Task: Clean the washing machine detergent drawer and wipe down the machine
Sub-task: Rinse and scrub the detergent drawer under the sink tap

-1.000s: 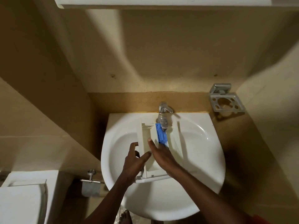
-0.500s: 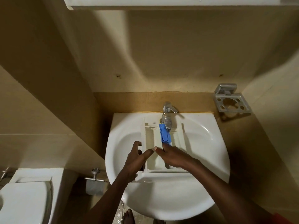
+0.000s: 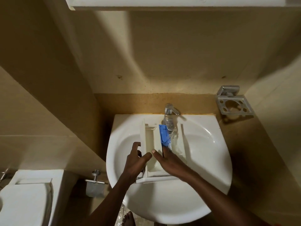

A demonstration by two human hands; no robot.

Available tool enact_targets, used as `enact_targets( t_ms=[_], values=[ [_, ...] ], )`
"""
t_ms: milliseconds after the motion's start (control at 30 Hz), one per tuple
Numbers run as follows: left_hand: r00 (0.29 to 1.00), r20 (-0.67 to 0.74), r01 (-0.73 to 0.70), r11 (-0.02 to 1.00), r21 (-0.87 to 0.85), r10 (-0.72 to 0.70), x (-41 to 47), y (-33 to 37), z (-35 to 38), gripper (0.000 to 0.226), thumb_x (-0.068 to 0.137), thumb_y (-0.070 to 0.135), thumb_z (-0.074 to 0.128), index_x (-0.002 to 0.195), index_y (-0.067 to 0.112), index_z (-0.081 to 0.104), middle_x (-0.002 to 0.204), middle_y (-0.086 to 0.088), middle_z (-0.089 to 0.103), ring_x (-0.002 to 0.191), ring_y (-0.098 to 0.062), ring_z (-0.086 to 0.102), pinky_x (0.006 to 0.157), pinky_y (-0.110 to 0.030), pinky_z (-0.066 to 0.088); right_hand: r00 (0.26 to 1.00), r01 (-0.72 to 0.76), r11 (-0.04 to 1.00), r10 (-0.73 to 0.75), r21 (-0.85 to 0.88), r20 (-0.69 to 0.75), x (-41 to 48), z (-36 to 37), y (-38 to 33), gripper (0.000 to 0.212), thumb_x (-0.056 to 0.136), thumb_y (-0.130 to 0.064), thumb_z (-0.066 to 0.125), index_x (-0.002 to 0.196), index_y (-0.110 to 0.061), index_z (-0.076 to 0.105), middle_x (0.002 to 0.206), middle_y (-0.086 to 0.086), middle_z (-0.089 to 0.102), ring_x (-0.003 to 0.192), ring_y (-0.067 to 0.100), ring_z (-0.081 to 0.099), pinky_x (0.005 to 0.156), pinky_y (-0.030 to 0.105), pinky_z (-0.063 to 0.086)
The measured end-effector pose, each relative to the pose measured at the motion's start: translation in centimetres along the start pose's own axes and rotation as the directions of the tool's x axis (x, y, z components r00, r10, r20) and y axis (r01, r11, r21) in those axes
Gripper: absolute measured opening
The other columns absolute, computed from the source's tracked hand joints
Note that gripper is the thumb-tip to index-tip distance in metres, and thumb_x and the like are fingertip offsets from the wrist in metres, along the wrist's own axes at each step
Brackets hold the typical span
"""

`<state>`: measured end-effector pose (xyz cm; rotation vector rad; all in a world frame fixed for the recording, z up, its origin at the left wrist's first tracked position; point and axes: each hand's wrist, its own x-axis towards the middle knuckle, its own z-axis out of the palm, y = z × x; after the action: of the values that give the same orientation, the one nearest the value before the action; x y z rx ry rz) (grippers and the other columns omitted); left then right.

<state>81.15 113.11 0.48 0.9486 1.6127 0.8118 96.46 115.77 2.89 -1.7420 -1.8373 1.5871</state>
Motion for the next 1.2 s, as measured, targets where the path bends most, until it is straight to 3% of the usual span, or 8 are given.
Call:
enact_targets(
  t_ms=[100, 300, 400, 500, 667, 867, 1067, 1200],
  values=[
    [1.000, 0.011, 0.007, 1.000, -0.007, -0.007, 0.1, 0.1, -0.5, 0.036, 0.082, 0.026, 0.064, 0.114, 0.029, 0.048, 0.085, -0.013, 0.063, 0.060, -0.019, 0.058, 0.047, -0.026, 0.045, 0.992, -0.124, 0.956, 0.114, 0.265, 0.052, -0.1, 0.3, -1.2, 0.072, 0.088, -0.073, 0.037, 0.147, -0.032, 0.030, 0.137, -0.008, 0.043, 0.110, 0.013, 0.048, 0.088, 0.031, 0.042],
    [0.999, 0.028, 0.029, 0.999, -0.017, -0.028, -0.6, -0.9, -0.7, 0.035, 0.089, 0.020, 0.062, 0.122, 0.024, 0.048, 0.088, -0.010, 0.065, 0.061, -0.010, 0.058, 0.045, -0.016, 0.043, 0.972, -0.128, 0.968, 0.166, -0.215, 0.168, -0.2, -1.7, -1.2, 0.077, 0.087, -0.077, 0.020, 0.109, -0.013, 0.056, 0.074, 0.001, 0.053, 0.071, 0.014, 0.052, 0.073, 0.030, 0.046],
    [0.999, 0.015, 0.032, 0.998, -0.060, -0.031, -0.8, -0.8, -0.2, 0.040, 0.086, 0.025, 0.064, 0.123, 0.027, 0.049, 0.085, -0.008, 0.064, 0.062, -0.012, 0.058, 0.046, -0.018, 0.044, 0.992, -0.125, 0.992, 0.125, 0.004, -0.032, 1.2, 0.4, -1.3, 0.073, 0.084, -0.078, 0.031, 0.118, -0.017, 0.052, 0.093, 0.001, 0.058, 0.078, 0.014, 0.053, 0.063, 0.024, 0.042],
    [0.999, 0.011, 0.044, 0.998, -0.041, -0.043, -0.6, -0.5, -1.0, 0.040, 0.085, 0.035, 0.064, 0.122, 0.027, 0.049, 0.087, -0.005, 0.066, 0.064, -0.011, 0.057, 0.045, -0.016, 0.042, 0.994, 0.017, 0.986, 0.001, -0.163, 0.109, 0.6, 0.4, -1.0, 0.071, 0.089, -0.073, 0.027, 0.136, -0.021, 0.040, 0.120, 0.004, 0.058, 0.103, 0.017, 0.056, 0.087, 0.029, 0.044],
    [0.999, 0.035, 0.036, 0.999, -0.035, -0.034, -0.9, -1.0, -1.1, 0.046, 0.079, 0.032, 0.060, 0.122, 0.022, 0.049, 0.093, -0.010, 0.068, 0.065, -0.011, 0.060, 0.045, -0.014, 0.043, 0.942, 0.006, 0.967, 0.080, -0.253, 0.327, -0.4, -2.5, -0.1, 0.059, 0.096, -0.065, 0.022, 0.073, -0.017, 0.046, 0.073, 0.003, 0.053, 0.069, 0.018, 0.047, 0.070, 0.025, 0.040],
    [0.998, 0.057, 0.027, 0.999, -0.029, -0.025, -0.1, -0.9, -1.5, 0.038, 0.089, 0.033, 0.069, 0.122, 0.028, 0.051, 0.090, -0.007, 0.064, 0.061, -0.010, 0.054, 0.046, -0.018, 0.042, 0.989, -0.115, 0.957, 0.084, 0.267, 0.125, 0.7, -1.9, 1.2, 0.019, 0.092, -0.016, 0.050, 0.102, -0.020, 0.066, 0.083, -0.001, 0.068, 0.072, 0.013, 0.064, 0.073, 0.031, 0.050],
    [0.998, 0.044, 0.049, 0.998, -0.044, -0.047, 0.2, -1.7, -2.3, 0.050, 0.082, 0.045, 0.072, 0.126, 0.035, 0.050, 0.104, -0.013, 0.066, 0.076, -0.018, 0.061, 0.059, -0.026, 0.051, 0.981, -0.089, 0.959, 0.038, -0.269, -0.188, -0.7, -5.4, 4.1, 0.026, 0.085, -0.010, 0.053, 0.071, -0.029, 0.064, 0.082, -0.013, 0.066, 0.080, 0.007, 0.063, 0.063, 0.009, 0.042],
    [0.998, -0.064, 0.002, 0.997, -0.074, -0.007, 0.5, -1.9, -1.9, 0.049, 0.083, 0.038, 0.073, 0.123, 0.036, 0.046, 0.103, -0.011, 0.065, 0.085, -0.026, 0.069, 0.069, -0.039, 0.058, 0.969, -0.035, 0.951, -0.042, -0.308, -0.242, 0.3, -3.6, 4.8, 0.014, 0.083, -0.012, 0.053, 0.089, -0.023, 0.060, 0.095, -0.006, 0.059, 0.087, 0.013, 0.058, 0.071, 0.019, 0.044]
  ],
)
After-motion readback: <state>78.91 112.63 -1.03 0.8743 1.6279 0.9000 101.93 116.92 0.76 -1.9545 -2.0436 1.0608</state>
